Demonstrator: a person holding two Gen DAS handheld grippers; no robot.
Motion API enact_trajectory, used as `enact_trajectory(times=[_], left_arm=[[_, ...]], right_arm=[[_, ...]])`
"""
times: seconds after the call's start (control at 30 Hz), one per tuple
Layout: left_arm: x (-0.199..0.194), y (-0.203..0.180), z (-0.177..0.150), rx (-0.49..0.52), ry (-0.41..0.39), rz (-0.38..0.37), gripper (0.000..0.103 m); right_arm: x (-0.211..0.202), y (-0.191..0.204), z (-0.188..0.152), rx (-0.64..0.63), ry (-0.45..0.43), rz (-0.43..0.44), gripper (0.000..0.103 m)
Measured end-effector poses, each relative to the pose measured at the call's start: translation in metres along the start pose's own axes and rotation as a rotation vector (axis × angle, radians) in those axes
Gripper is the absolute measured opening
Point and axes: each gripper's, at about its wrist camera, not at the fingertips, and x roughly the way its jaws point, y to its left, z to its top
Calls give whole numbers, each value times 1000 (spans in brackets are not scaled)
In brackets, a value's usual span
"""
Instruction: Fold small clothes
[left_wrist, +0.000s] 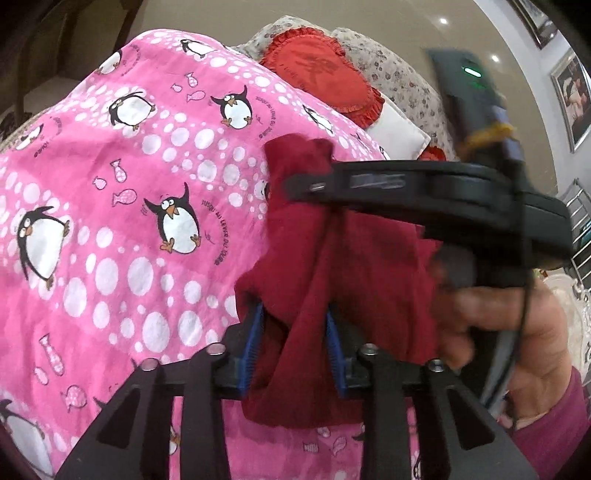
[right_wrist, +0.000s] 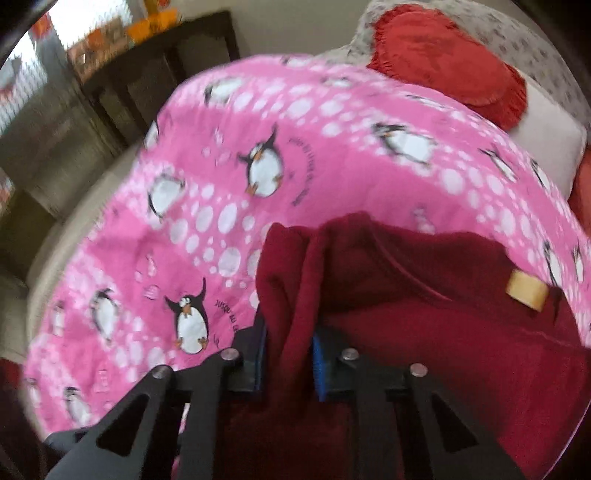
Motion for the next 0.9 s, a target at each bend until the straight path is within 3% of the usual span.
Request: enact_trajectory(times=[0.13,0.3,0.4,0.57,0.63,0.77,0.87,0.9], left_arm=[[-9,-8,-7,59,5,41,37],[-7,-12,-23,70,5,92,38],[-8,-9,-24,49,-5,73,38],[6,-26,-26,127,27,62,38],[5,-30,-26,117,10,53,21],[-4,-36,-28,112,-25,1,9],[-6,-38,-29,123,-39,-6,2],[-5,-39,-27,123,-40,-7,0]], right_arm=[[-30,-20,-10,42,-45,65,17],[-47,-30,-14,65,-69,105,17],[-55,-33,-17,73,-76,116,17],[-61,-47,-22,121,-89,159,17],[-61,-53,-23,146,-88,170,17],[-58,-53,-23,133,-88,145,18],[-50,-46,-17,107,-71,135,22],[-48,-43,-14,101,-65,128,27]])
